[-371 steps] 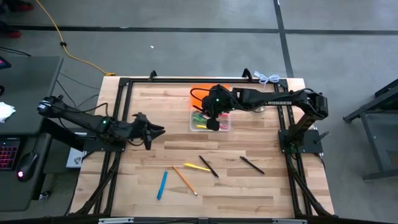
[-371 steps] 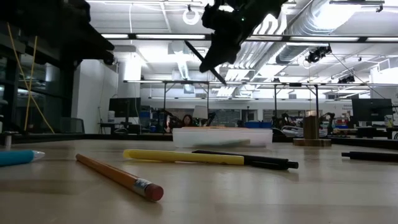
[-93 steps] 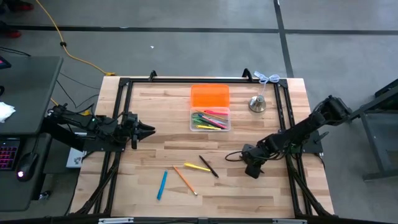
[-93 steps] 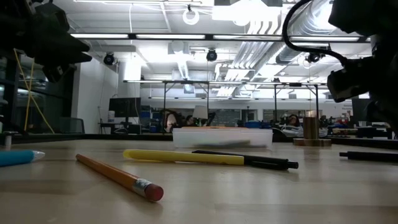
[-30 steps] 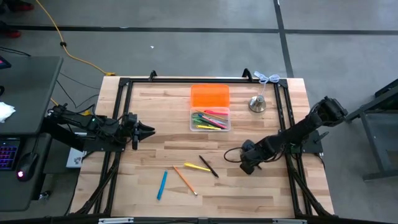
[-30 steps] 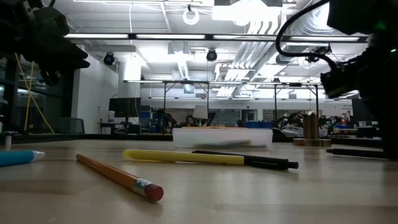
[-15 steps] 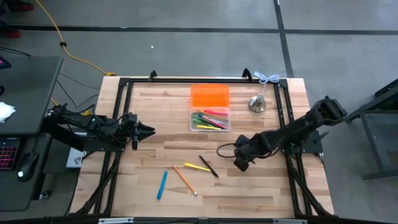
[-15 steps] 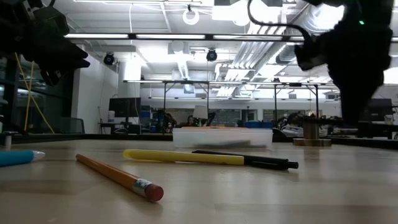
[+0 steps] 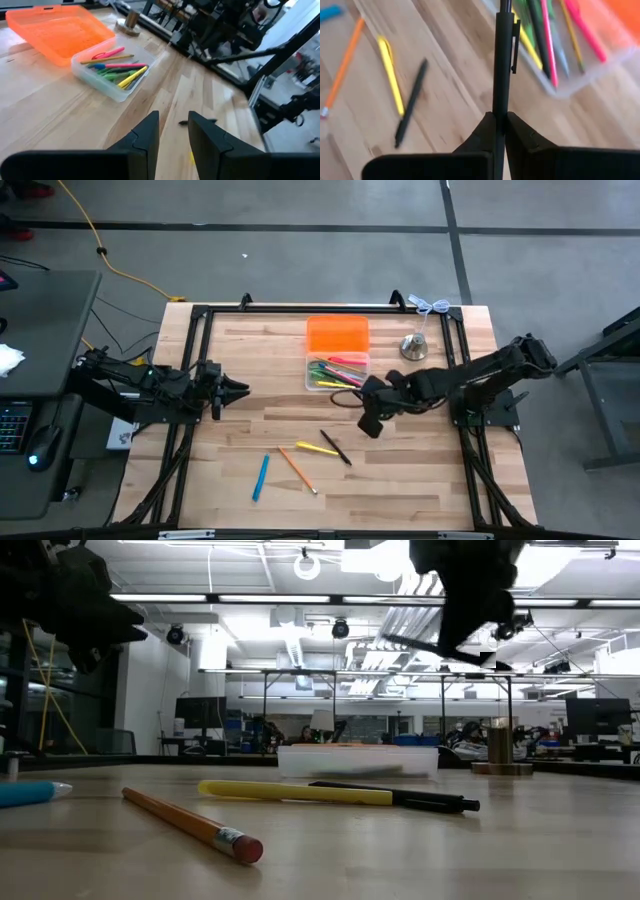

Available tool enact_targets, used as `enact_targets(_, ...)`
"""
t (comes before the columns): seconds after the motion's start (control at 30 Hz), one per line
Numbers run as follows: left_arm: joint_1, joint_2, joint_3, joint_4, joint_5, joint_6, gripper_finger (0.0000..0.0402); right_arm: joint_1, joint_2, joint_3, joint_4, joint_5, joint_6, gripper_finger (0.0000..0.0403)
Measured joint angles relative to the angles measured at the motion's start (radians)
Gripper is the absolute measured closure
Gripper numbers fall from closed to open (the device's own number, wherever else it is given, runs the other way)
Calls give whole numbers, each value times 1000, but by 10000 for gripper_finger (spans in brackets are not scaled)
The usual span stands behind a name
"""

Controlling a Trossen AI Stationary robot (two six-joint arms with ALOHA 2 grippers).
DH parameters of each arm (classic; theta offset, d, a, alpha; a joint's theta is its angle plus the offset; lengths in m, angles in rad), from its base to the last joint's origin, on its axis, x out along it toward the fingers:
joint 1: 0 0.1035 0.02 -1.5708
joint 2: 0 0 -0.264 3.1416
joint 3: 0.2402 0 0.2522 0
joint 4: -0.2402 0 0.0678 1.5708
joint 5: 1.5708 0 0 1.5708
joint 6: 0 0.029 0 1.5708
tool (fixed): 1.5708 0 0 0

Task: Pick & place school supplies into a supply box
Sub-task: Put the right black pen into the supply box

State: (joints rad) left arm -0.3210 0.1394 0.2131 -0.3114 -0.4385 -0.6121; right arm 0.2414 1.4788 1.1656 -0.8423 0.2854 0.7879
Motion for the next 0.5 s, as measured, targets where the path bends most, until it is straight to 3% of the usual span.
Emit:
enact_targets(0.3, 0, 0, 1, 148, 0, 1, 268, -63, -1, 136, 19, 48, -161, 399)
enact_targets(0.5, 0, 0, 1, 223, 0, 5, 268, -100, -2, 198, 136, 46, -277, 400)
